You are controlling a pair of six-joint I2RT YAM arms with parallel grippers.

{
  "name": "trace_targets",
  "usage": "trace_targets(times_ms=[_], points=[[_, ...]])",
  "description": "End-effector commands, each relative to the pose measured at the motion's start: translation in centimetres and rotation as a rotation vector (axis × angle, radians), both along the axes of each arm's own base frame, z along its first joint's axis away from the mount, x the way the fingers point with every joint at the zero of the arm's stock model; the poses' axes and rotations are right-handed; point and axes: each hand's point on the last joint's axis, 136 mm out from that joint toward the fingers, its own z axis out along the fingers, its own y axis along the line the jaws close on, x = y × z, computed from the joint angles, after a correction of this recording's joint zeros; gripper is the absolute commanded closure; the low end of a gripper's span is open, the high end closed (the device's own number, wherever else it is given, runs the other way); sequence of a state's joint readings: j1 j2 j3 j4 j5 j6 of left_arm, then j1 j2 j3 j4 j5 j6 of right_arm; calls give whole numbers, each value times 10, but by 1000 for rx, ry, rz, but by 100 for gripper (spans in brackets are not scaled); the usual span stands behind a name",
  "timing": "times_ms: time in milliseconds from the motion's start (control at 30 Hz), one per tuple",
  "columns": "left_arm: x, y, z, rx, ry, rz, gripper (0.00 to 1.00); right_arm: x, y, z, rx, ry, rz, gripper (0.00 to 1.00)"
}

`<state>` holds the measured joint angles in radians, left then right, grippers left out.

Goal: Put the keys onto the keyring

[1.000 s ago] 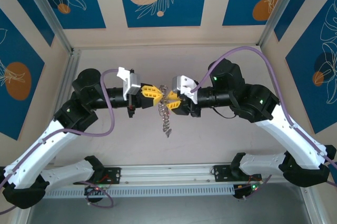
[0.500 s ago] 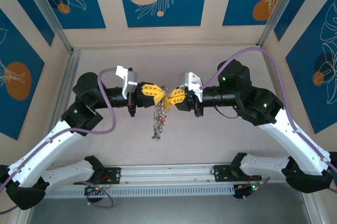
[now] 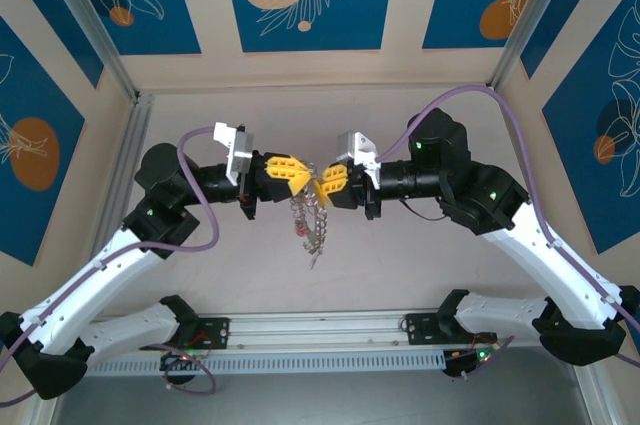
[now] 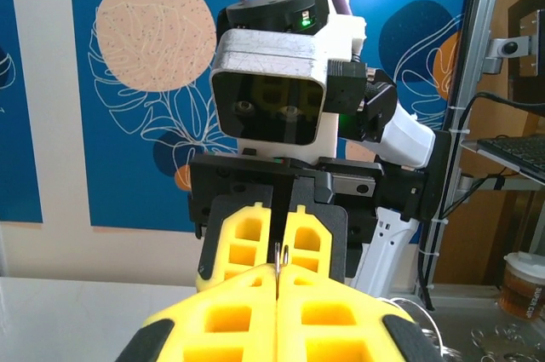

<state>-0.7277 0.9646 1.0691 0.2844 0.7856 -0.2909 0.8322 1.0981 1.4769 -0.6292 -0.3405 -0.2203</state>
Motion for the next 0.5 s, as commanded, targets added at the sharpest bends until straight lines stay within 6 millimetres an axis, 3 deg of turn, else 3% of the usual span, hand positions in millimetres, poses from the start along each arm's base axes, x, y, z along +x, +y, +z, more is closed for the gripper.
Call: trace_targets(times_ms=[0,67,133,267,367,467], points=[[-12,14,27,-78,-86,-6,100,-3,-8,1,5,-3,-19,74],[-12,15,28,-78,-89,-5,100,-3,-16,4,11,-34,-54,61],[-12,15,29,-78,-88,-9,100,-2,-25,9,28,-70,-92,56],[-13,13,26,-69,-83,-31,100,-6,-38,36,123,-140,-138,58],[-14,10,24,-65,-72,-56,100,-11,-33,57,211,-162,-99,62],[-14,9,22,-58,-64,-67,100,-11,-21,61,239,-154,-49,61]])
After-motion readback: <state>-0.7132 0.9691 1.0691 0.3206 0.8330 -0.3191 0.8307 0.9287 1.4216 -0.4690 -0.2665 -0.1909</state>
